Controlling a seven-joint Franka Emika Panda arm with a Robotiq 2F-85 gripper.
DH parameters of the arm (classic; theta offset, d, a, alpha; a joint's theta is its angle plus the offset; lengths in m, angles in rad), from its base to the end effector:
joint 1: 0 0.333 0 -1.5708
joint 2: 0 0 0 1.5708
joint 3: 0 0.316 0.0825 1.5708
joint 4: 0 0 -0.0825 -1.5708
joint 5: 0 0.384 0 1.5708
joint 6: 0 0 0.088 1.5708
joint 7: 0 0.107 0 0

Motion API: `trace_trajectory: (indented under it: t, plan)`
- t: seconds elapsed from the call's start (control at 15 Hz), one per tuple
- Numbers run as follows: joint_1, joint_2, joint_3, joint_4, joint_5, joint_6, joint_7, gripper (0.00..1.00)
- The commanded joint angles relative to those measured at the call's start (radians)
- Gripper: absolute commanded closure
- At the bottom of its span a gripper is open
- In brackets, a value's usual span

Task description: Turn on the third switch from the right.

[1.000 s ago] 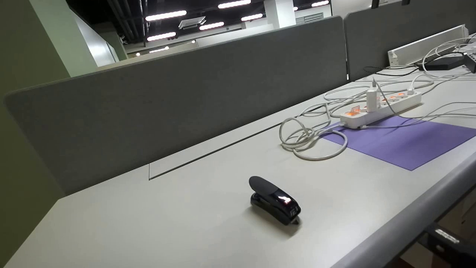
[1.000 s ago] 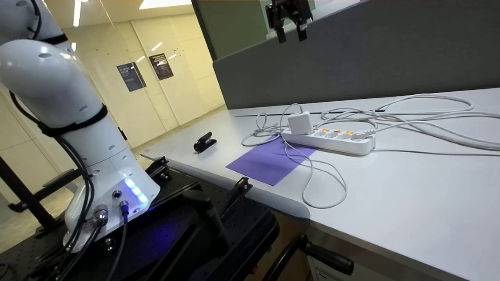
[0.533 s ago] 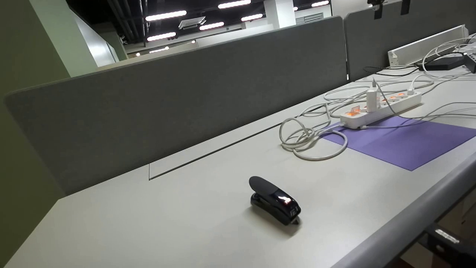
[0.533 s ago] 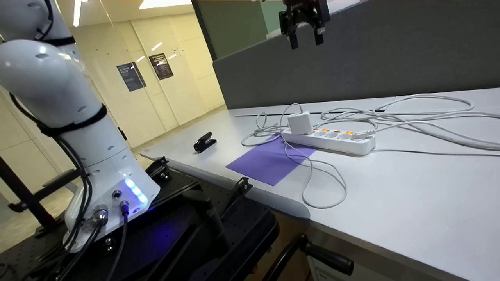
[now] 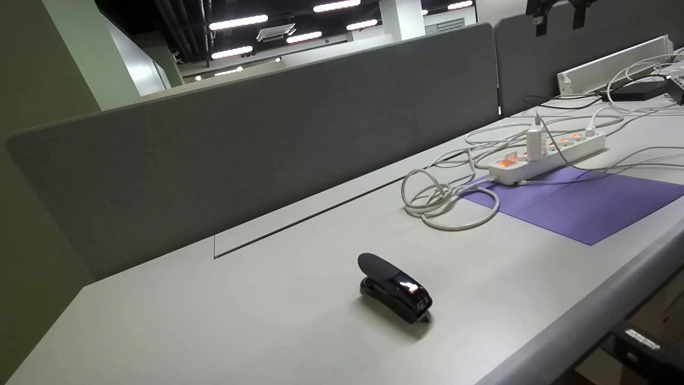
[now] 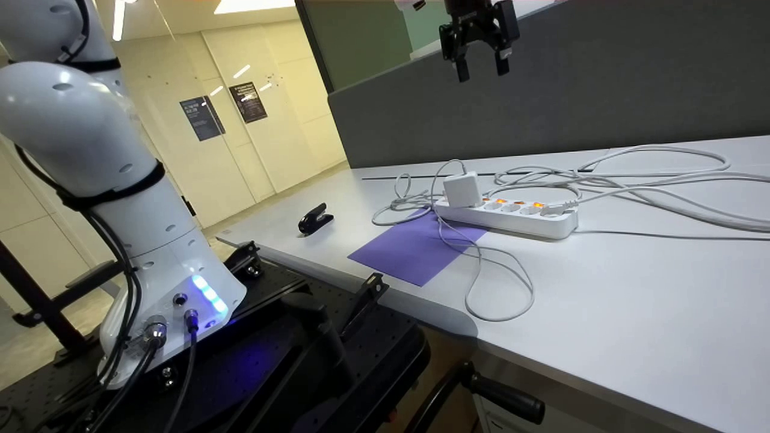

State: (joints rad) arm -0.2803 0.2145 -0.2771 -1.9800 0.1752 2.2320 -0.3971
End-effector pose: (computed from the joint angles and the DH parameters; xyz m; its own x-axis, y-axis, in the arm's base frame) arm 0.5147 -0.3079 0.3680 0.9639 -0.2560 0.0733 -0.2519 -0.9658 -0.0611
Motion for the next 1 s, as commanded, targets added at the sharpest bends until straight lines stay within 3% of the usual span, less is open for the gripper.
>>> trace_trajectory:
  t: [0.0,0.2,0.27,0.33,0.93]
  plan:
    - [-0.041,0.144,0.020,0.145,-0.021,-0.025,0.014,0.00]
    - [-0.053,0.223,0.029,0.209,-0.069,-0.029,0.028,0.00]
    - [-0.061,0.256,0.035,0.238,-0.074,-0.029,0.025,0.25]
    - [-0.067,0.285,0.040,0.261,-0.080,-0.022,0.029,0.26]
    - [-0.115,0.456,0.115,0.341,-0.072,0.031,0.021,0.89]
